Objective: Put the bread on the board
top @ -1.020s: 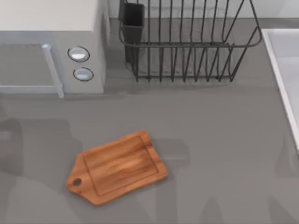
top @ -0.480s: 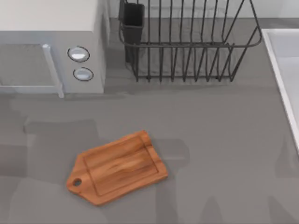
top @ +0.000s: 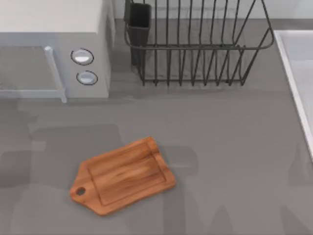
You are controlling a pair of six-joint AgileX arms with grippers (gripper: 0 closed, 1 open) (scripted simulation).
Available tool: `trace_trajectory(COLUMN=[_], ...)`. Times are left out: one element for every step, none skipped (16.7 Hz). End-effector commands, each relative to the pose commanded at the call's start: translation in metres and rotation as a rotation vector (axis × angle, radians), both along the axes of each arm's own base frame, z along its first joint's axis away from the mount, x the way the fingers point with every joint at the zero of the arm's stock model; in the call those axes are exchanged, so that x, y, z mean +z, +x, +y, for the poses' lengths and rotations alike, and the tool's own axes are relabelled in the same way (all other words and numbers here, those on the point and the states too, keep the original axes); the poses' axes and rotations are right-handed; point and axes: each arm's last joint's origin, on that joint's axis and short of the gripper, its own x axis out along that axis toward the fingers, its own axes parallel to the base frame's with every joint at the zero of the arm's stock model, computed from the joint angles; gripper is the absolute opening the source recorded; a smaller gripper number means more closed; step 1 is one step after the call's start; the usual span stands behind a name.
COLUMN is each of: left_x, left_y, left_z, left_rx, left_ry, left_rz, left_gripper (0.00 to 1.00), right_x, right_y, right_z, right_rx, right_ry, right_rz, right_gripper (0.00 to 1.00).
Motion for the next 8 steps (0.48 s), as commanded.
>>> trace_trajectory(left_x=[0.001,0.001,0.001,0.001,0.000,-0.002,-0.004,-0.006], left_y=[0.001,0.003,0.004,0.005,0.006,0.007,0.007,0.007], left_z=[-0.007,-0.015,-0.024,-0.034,-0.044,-0.054,-0.065,-0.077], left_rx=[0.049,0.106,0.172,0.244,0.321,0.402,0.485,0.567], left_ry=[0.001,0.001,0.002,0.002,0.003,0.004,0.008,0.012], left_rz=[-0.001,-0.001,0.001,0.005,0.011,0.019,0.028,0.038], left_gripper=[0.00,0.00,0.00,0.00,0.00,0.00,0.00,0.00], right_x=[0.000,0.000,0.000,0.000,0.000,0.000,0.000,0.000], right_y=[0.000,0.000,0.000,0.000,0.000,0.000,0.000,0.000], right_z=[0.000,0.000,0.000,0.000,0.000,0.000,0.000,0.000], right_rx=[0.000,0.000,0.000,0.000,0.000,0.000,0.000,0.000], right_ry=[0.000,0.000,0.000,0.000,0.000,0.000,0.000,0.000], right_rz=[0.000,0.000,0.000,0.000,0.000,0.000,0.000,0.000], right_gripper=[1.00,1.00,1.00,1.00,1.00,1.00,1.00,1.00])
